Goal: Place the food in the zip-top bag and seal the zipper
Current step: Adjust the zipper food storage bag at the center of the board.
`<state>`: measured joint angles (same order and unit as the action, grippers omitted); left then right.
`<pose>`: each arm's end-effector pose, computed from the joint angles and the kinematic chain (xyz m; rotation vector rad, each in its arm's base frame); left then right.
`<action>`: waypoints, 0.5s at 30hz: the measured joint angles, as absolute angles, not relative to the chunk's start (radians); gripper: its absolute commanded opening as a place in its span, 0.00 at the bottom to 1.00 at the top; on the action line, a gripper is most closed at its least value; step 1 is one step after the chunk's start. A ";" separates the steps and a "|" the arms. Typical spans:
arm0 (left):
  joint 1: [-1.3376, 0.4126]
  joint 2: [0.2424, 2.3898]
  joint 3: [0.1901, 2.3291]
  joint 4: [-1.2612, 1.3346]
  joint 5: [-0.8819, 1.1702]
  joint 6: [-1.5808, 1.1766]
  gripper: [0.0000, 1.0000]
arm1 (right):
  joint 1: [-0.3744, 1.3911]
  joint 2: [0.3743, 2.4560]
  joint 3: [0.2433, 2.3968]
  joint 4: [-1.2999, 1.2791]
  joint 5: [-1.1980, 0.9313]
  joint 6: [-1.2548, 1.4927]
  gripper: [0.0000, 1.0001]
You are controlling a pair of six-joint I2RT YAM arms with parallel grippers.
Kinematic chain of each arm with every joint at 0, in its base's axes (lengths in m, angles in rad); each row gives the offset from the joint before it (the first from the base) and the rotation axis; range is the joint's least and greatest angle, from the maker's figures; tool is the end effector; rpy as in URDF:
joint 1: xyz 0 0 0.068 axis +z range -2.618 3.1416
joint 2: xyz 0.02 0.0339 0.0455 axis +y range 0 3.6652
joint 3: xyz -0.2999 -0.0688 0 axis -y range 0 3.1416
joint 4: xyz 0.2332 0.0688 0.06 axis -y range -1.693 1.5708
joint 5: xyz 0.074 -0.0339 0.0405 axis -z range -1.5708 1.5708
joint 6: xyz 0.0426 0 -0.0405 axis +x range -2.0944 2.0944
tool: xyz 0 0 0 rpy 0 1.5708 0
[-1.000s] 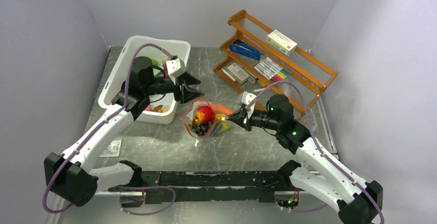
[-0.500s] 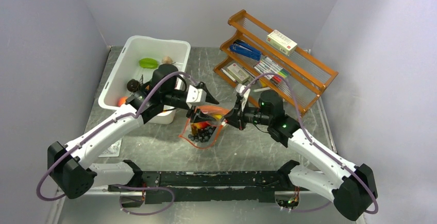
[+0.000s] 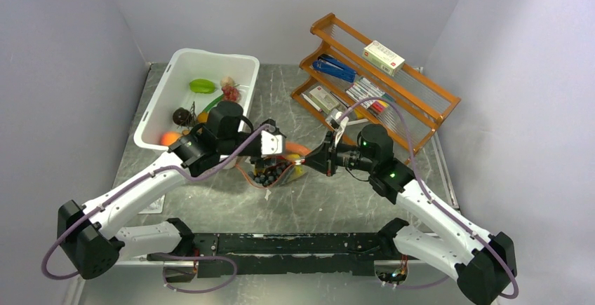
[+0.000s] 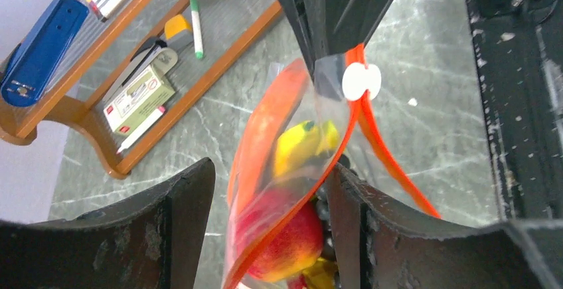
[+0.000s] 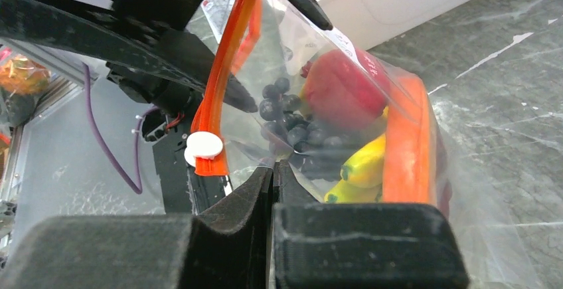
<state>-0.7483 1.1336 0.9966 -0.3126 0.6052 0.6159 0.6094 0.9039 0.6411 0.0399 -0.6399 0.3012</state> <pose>0.1524 -0.1745 0.3654 1.5369 1.2819 -0.6933 0.1337 0.1243 0.3226 -0.7701 1.7583 1.2040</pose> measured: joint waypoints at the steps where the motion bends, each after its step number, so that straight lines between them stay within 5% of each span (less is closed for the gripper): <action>1: -0.748 1.140 0.993 -0.313 0.588 0.638 0.58 | 0.610 0.904 0.641 0.040 -0.640 0.305 0.00; 3: -0.748 1.143 0.985 -0.315 0.573 0.671 0.45 | 0.610 0.906 0.641 0.040 -0.640 0.311 0.00; 6: -0.748 1.149 0.984 -0.325 0.561 0.714 0.08 | 0.609 0.908 0.635 0.046 -0.641 0.314 0.00; 10: -0.748 1.167 0.984 -0.331 0.558 0.757 0.07 | 0.609 0.916 0.614 0.068 -0.640 0.302 0.03; 13: -0.734 1.168 0.976 -0.318 0.585 0.767 0.07 | 0.608 0.934 0.609 0.095 -0.664 0.272 0.48; 15: -0.719 1.158 0.957 -0.298 0.609 0.766 0.07 | 0.608 0.945 0.609 0.110 -0.686 0.238 0.60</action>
<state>-0.7189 1.1580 0.9573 -0.2981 0.6094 0.7662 0.6079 0.9451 0.6090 0.1101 -0.6865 0.2382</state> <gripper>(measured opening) 0.071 0.394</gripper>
